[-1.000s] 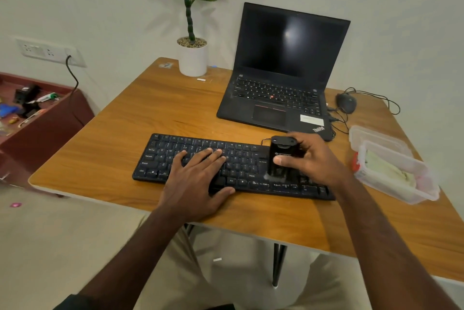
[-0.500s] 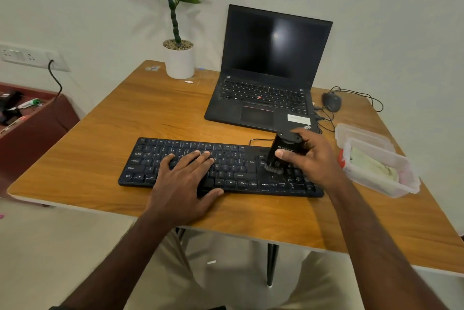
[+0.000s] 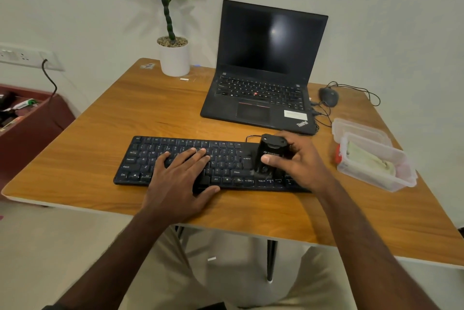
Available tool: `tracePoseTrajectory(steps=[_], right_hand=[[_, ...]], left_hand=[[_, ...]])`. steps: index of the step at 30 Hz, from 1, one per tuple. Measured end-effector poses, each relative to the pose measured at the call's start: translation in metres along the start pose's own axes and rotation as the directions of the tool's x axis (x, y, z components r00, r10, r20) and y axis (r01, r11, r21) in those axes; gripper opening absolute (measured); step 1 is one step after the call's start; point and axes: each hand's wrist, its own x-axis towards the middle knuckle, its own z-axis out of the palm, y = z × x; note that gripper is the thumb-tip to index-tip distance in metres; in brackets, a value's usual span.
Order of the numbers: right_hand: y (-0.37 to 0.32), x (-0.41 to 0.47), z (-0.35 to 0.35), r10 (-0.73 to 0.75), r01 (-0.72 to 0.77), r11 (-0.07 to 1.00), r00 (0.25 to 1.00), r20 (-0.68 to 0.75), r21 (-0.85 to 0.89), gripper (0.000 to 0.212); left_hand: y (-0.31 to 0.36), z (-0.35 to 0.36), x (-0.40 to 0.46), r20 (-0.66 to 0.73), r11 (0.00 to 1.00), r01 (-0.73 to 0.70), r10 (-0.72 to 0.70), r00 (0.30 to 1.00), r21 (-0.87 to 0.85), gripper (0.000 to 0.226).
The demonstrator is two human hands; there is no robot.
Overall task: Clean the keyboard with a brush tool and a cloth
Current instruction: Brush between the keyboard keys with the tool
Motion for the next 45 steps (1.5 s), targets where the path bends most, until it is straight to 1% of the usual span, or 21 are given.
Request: tracePoseTrajectory(steps=[2, 4, 6, 10, 12, 15, 17, 18, 21, 23, 25, 28, 31, 33, 36, 38, 41, 43, 45], right_hand=[[-0.002, 0.001, -0.011, 0.015, -0.016, 0.999, 1.0, -0.023, -0.03, 0.029], [-0.002, -0.001, -0.022, 0.015, -0.019, 0.999, 0.996, -0.089, -0.046, 0.027], [-0.001, -0.007, -0.027, 0.026, -0.03, 0.999, 0.987, -0.161, -0.025, 0.024], [0.007, -0.02, -0.021, -0.016, -0.01, 0.993, 0.975, -0.22, -0.119, 0.031], [0.01, -0.021, -0.016, -0.013, -0.024, 0.991, 0.963, -0.27, -0.134, 0.032], [0.011, -0.019, -0.013, -0.008, -0.032, 0.994, 0.935, -0.354, -0.107, 0.028], [0.01, -0.019, -0.013, -0.025, -0.006, 0.997, 0.917, -0.398, -0.076, 0.026], [0.01, -0.02, -0.013, -0.033, 0.006, 0.998, 0.918, -0.396, -0.07, 0.025], [0.008, -0.022, -0.008, -0.023, 0.001, 0.998, 0.944, -0.329, -0.068, 0.028], [0.007, -0.019, -0.005, -0.016, -0.015, 0.995, 0.951, -0.309, -0.097, 0.03], [0.008, -0.014, -0.007, -0.026, -0.022, 0.99, 0.945, -0.325, -0.142, 0.03], [0.009, -0.012, -0.009, -0.023, -0.01, 0.996, 0.927, -0.373, -0.086, 0.026], [0.008, -0.019, -0.001, -0.037, 0.018, 0.998, 0.945, -0.326, -0.062, 0.029], [0.009, -0.019, -0.001, -0.023, -0.003, 0.997, 0.947, -0.321, -0.08, 0.03], [0.008, -0.014, -0.006, -0.007, -0.03, 0.995, 0.925, -0.379, -0.092, 0.028], [0.007, -0.013, -0.006, -0.01, -0.009, 0.999, 0.913, -0.408, -0.044, 0.026], [0.006, -0.015, 0.001, -0.018, 0.011, 1.0, 0.934, -0.357, -0.023, 0.027], [0.006, -0.014, 0.005, -0.013, -0.007, 0.998, 0.943, -0.334, -0.06, 0.029], [0.005, -0.009, 0.005, -0.017, -0.02, 0.994, 0.936, -0.351, -0.104, 0.029]], left_hand=[[0.0, 0.0, 0.001, 0.0, 1.0, 0.001, -0.001, 1.0, 0.003, 0.08], [0.0, 0.0, 0.002, -0.001, 1.0, -0.002, 0.002, 1.0, -0.004, 0.079], [0.0, 0.002, 0.002, -0.008, 1.0, -0.004, 0.004, 1.0, -0.01, 0.079], [-0.001, 0.003, 0.001, -0.015, 1.0, -0.008, 0.008, 1.0, -0.002, 0.079], [0.0, 0.003, 0.002, -0.007, 1.0, -0.007, 0.007, 1.0, 0.001, 0.08], [0.0, 0.001, 0.003, -0.004, 1.0, 0.002, -0.002, 1.0, -0.005, 0.081], [-0.001, 0.001, 0.002, -0.007, 1.0, 0.006, -0.006, 1.0, -0.008, 0.08], [-0.001, 0.002, 0.002, -0.007, 1.0, 0.006, -0.006, 1.0, -0.007, 0.08], [-0.001, 0.003, 0.003, -0.007, 1.0, 0.003, -0.003, 1.0, -0.007, 0.08], [0.0, 0.002, 0.003, -0.001, 1.0, 0.005, -0.005, 1.0, -0.005, 0.081], [0.0, 0.002, 0.004, 0.001, 1.0, 0.009, -0.009, 1.0, -0.003, 0.082], [0.0, 0.002, 0.003, -0.012, 1.0, 0.006, -0.007, 1.0, -0.01, 0.08], [-0.001, 0.003, 0.002, -0.01, 1.0, 0.008, -0.008, 1.0, -0.011, 0.078], [-0.002, 0.003, 0.003, -0.008, 1.0, 0.005, -0.005, 1.0, -0.011, 0.078], [-0.002, 0.003, 0.004, -0.004, 1.0, 0.009, -0.009, 1.0, -0.012, 0.079], [-0.001, 0.003, 0.003, -0.01, 1.0, 0.016, -0.016, 1.0, -0.011, 0.079], [-0.001, 0.003, 0.002, -0.013, 1.0, 0.015, -0.015, 1.0, -0.008, 0.078], [-0.001, 0.003, 0.003, -0.007, 1.0, 0.013, -0.013, 1.0, -0.006, 0.078], [-0.001, 0.003, 0.003, -0.003, 1.0, 0.012, -0.013, 1.0, -0.008, 0.078]])
